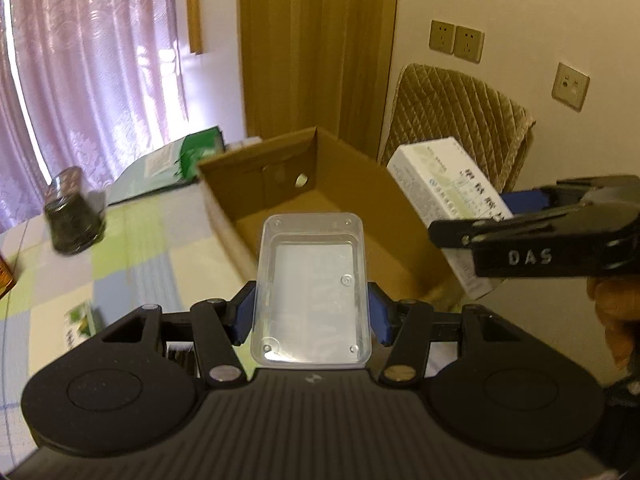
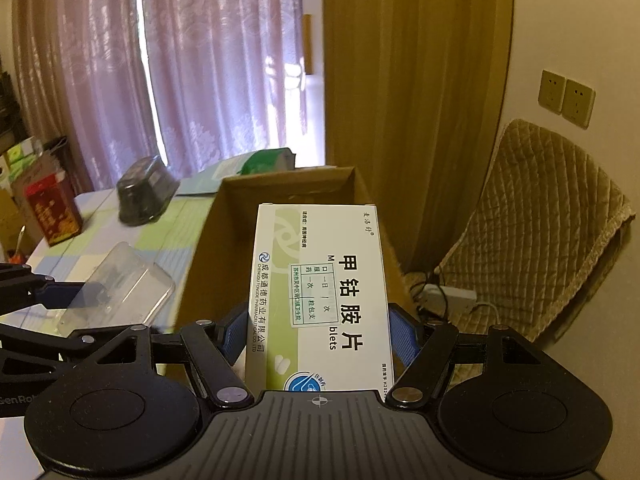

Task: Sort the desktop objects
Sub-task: 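Carry the container with the left tool while the right tool carries the medicine box to the cardboard box, then open the left tool over the cardboard box while the right tool drops the medicine box inside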

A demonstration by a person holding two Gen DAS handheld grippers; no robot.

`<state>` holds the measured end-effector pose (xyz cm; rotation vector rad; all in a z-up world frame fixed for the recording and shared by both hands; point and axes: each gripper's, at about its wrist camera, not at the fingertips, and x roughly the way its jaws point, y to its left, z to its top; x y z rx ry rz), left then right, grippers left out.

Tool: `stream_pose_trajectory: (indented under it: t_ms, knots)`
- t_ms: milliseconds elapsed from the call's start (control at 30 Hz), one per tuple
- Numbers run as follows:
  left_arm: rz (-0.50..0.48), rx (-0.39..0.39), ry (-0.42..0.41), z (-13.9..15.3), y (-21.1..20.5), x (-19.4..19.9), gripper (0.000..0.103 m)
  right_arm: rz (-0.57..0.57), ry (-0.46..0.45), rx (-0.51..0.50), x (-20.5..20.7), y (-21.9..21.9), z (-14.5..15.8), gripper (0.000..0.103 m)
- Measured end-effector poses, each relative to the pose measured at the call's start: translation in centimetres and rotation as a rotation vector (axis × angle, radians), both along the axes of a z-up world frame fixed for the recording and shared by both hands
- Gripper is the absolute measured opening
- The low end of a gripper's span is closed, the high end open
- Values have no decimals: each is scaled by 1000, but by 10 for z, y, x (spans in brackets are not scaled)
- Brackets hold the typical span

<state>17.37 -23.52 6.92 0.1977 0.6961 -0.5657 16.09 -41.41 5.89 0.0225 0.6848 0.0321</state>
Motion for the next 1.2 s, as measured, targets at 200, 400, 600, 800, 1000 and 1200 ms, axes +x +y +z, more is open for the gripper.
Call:
stream_pose_trajectory:
  t_ms: [200, 400, 600, 800, 1000, 1200]
  knots:
    - [-15, -1, 27, -19, -34, 36, 51, 3, 38, -9, 27, -18, -20, 70]
    - [-29, 20, 65, -44, -52, 59, 51, -17, 57, 4, 35, -30, -38, 70]
    - [-26, 36, 66, -57, -53, 73, 52, -15, 53, -1, 37, -29, -42, 70]
    - [5, 12, 32, -49, -33, 72, 68, 1, 51, -11, 42, -22, -42, 70]
    - [64, -7, 8, -40, 1, 57, 69, 35, 59, -20, 51, -10, -48, 70]
    - [118, -22, 27, -40, 32, 45, 69, 73, 84, -44, 70, 5, -62, 70]
